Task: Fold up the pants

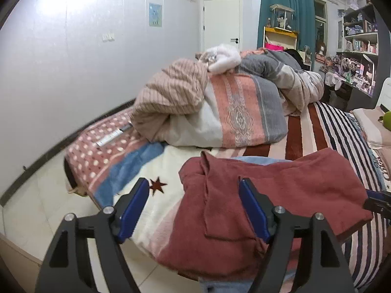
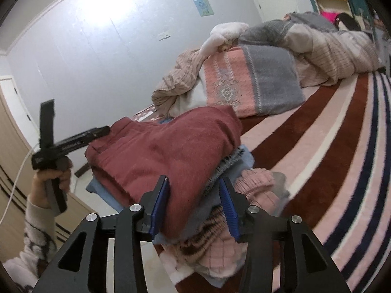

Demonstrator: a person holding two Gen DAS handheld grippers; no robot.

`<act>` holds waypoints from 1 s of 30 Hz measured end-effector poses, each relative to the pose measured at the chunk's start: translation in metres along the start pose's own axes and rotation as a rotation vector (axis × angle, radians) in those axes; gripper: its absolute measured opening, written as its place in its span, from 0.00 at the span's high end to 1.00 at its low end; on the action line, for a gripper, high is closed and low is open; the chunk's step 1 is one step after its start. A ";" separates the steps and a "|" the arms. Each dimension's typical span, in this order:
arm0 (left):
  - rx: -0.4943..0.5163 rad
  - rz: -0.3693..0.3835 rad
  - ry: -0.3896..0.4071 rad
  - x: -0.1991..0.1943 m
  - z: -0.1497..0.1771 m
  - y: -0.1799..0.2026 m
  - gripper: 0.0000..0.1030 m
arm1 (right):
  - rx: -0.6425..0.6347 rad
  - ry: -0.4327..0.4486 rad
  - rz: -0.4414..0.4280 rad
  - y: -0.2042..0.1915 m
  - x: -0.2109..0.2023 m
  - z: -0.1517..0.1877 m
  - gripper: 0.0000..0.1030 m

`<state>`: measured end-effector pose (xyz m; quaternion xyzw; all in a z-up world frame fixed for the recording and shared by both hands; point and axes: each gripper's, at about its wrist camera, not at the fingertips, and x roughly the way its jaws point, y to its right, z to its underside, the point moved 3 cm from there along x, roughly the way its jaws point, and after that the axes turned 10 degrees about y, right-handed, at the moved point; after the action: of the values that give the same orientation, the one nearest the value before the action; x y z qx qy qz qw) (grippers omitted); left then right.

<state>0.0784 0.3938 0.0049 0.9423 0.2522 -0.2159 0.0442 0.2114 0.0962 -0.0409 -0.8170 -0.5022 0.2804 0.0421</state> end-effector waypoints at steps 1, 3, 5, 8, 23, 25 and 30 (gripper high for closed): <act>0.013 -0.012 0.017 -0.010 -0.001 0.005 0.29 | -0.007 0.005 0.016 0.000 -0.008 0.002 0.59; 0.029 -0.018 0.051 -0.023 -0.004 0.016 0.25 | -0.019 0.014 0.039 0.000 -0.022 0.006 0.58; 0.048 -0.014 0.097 -0.042 -0.007 0.032 0.24 | -0.042 0.029 0.074 0.001 -0.041 0.012 0.58; 0.064 0.022 0.175 -0.070 -0.008 0.063 0.16 | -0.082 0.070 0.144 0.003 -0.072 0.020 0.54; 0.060 0.225 0.358 -0.157 0.043 0.246 0.03 | -0.136 0.340 0.441 0.022 -0.245 0.083 0.08; 0.052 0.244 0.351 -0.163 0.052 0.260 0.03 | -0.143 0.362 0.472 0.020 -0.257 0.093 0.01; 0.060 0.269 0.355 -0.178 0.065 0.275 0.03 | -0.133 0.394 0.479 0.019 -0.267 0.113 0.01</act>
<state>0.0502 0.0613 0.0162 0.9915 0.1216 -0.0464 -0.0004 0.0796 -0.1622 -0.0308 -0.9516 -0.2947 0.0852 0.0179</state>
